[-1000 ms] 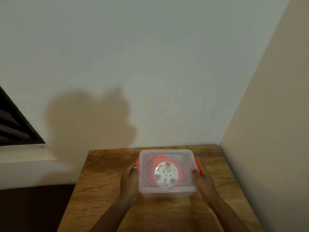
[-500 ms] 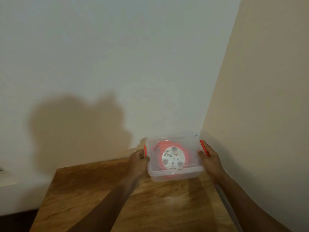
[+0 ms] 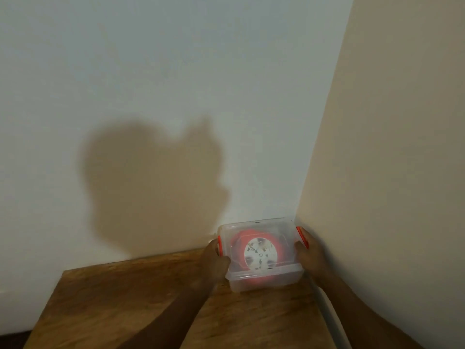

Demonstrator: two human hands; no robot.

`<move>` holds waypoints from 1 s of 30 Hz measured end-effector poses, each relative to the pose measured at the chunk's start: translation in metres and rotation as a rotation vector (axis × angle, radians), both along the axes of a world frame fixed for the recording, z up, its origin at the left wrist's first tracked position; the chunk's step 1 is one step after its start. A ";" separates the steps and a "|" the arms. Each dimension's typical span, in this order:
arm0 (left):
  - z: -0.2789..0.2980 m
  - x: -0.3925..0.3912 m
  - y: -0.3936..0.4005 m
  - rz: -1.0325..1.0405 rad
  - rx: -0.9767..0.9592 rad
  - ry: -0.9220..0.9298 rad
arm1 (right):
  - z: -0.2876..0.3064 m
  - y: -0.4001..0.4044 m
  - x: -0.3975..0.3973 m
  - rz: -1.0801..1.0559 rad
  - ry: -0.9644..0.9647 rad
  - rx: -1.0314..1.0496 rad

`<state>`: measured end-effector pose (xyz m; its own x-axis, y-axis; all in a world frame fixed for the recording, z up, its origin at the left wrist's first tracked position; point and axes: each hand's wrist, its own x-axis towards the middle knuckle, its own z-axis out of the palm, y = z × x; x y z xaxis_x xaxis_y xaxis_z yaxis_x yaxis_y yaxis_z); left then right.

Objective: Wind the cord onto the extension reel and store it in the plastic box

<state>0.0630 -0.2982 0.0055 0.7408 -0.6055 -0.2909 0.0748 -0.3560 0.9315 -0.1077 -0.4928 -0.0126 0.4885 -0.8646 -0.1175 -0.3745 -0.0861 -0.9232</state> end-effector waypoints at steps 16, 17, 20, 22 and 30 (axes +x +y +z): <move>-0.016 -0.010 -0.012 -0.036 -0.060 -0.073 | -0.013 -0.008 0.000 0.022 0.022 -0.049; -0.014 -0.012 -0.010 -0.040 -0.064 -0.075 | -0.013 -0.009 0.001 0.021 0.022 -0.047; -0.017 -0.014 0.001 -0.016 -0.036 -0.097 | -0.011 -0.005 -0.001 0.011 -0.001 -0.020; -0.026 -0.017 0.018 0.032 0.005 -0.110 | -0.013 0.005 -0.007 -0.017 -0.051 -0.007; -0.108 -0.022 0.135 0.276 0.168 0.188 | -0.084 0.098 -0.063 -0.376 -0.185 0.287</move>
